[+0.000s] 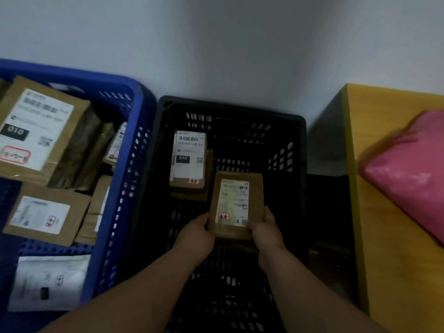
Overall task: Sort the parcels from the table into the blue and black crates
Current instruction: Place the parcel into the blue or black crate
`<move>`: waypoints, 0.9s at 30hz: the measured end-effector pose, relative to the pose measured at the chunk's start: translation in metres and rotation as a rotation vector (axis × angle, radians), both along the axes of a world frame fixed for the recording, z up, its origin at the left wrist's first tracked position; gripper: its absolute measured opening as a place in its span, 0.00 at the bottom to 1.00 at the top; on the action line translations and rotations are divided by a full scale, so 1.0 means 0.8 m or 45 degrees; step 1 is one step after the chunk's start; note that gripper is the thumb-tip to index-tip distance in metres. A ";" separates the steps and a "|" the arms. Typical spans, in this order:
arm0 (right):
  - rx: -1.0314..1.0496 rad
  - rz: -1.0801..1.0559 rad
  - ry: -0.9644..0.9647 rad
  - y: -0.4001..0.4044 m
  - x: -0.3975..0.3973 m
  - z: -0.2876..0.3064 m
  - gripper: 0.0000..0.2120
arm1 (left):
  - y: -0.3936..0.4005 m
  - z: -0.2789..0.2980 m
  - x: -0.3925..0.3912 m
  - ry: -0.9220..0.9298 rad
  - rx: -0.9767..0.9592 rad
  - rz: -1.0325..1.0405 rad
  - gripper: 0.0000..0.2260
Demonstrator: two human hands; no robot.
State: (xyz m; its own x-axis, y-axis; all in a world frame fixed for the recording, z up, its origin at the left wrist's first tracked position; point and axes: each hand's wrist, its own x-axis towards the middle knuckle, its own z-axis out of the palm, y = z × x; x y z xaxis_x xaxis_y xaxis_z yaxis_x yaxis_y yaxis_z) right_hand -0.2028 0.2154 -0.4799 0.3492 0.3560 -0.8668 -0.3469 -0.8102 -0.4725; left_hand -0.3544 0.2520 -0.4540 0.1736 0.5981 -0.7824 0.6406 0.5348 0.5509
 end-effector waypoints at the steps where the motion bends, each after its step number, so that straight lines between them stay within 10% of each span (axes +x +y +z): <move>1: 0.019 -0.010 -0.027 0.008 -0.001 -0.012 0.27 | 0.008 -0.008 0.003 0.000 0.017 0.020 0.18; 27: -0.055 0.159 -0.225 0.070 -0.028 -0.076 0.30 | 0.037 -0.056 0.006 -0.029 -0.216 0.158 0.23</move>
